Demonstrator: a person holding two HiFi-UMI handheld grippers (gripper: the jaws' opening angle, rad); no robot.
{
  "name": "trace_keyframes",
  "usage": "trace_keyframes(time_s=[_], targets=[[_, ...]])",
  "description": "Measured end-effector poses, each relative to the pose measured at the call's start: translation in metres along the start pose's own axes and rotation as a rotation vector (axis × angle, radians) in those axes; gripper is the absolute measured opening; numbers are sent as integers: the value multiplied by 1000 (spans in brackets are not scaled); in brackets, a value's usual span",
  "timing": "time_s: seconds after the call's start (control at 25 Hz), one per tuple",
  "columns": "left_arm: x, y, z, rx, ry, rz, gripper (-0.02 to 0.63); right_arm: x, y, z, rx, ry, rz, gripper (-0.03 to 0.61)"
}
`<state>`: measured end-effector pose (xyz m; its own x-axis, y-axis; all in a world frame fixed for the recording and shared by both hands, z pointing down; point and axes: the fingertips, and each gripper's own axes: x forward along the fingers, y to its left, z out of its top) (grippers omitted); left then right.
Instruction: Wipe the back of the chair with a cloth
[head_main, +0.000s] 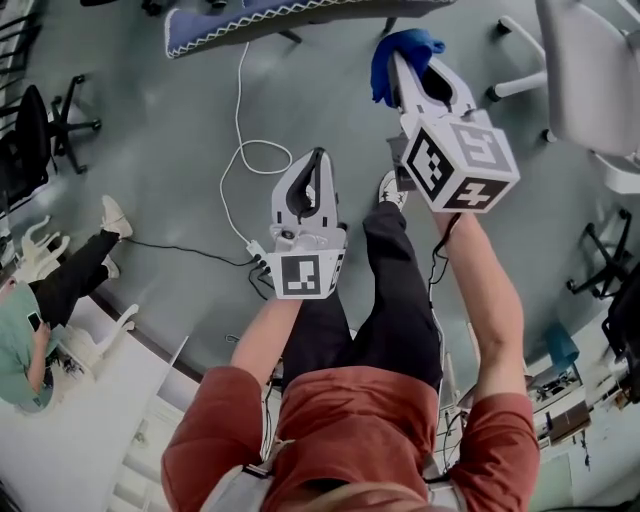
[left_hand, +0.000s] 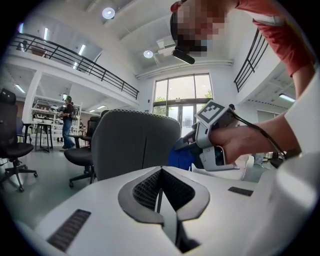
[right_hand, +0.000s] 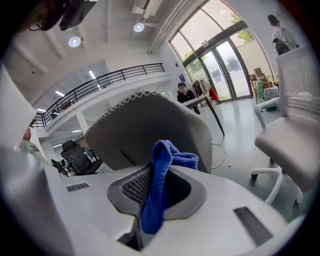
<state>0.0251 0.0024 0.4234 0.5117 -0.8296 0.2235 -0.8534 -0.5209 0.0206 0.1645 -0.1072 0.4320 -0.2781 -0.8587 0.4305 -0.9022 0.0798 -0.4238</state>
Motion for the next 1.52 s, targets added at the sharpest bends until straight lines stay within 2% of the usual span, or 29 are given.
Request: trace_keyframes(time_s=[0.16, 0.28, 0.44, 0.6, 0.68, 0.88, 1.0, 1.08, 1.24, 1.4, 1.52], targets=[[9, -11, 6, -5, 4, -8, 14, -4, -4, 41, -26, -45, 4, 61], [8, -9, 9, 4, 14, -9, 14, 1, 0, 59, -17, -39, 13, 61], [6, -9, 14, -1, 8, 6, 14, 3, 2, 65, -36, -11, -3, 61], [1, -8, 13, -12, 43, 14, 14, -1, -4, 63, -49, 9, -33, 61], [-2, -2, 20, -9, 28, 27, 14, -2, -3, 63, -49, 22, -43, 61], [-15, 31, 38, 1, 12, 60, 14, 2, 24, 63, -58, 45, -51, 61], [-28, 59, 41, -45, 16, 94, 14, 11, 47, 58, -63, 60, -63, 61], [-37, 76, 43, -48, 30, 110, 14, 17, 63, 54, -61, 75, -58, 61], [-59, 108, 50, -36, 20, 144, 14, 31, 103, 51, -113, 112, -31, 61], [-83, 140, 41, -77, 57, 186, 14, 43, 132, 45, -131, 141, -51, 61], [-98, 163, 37, -84, 82, 209, 14, 54, 159, 34, -131, 170, -24, 61]])
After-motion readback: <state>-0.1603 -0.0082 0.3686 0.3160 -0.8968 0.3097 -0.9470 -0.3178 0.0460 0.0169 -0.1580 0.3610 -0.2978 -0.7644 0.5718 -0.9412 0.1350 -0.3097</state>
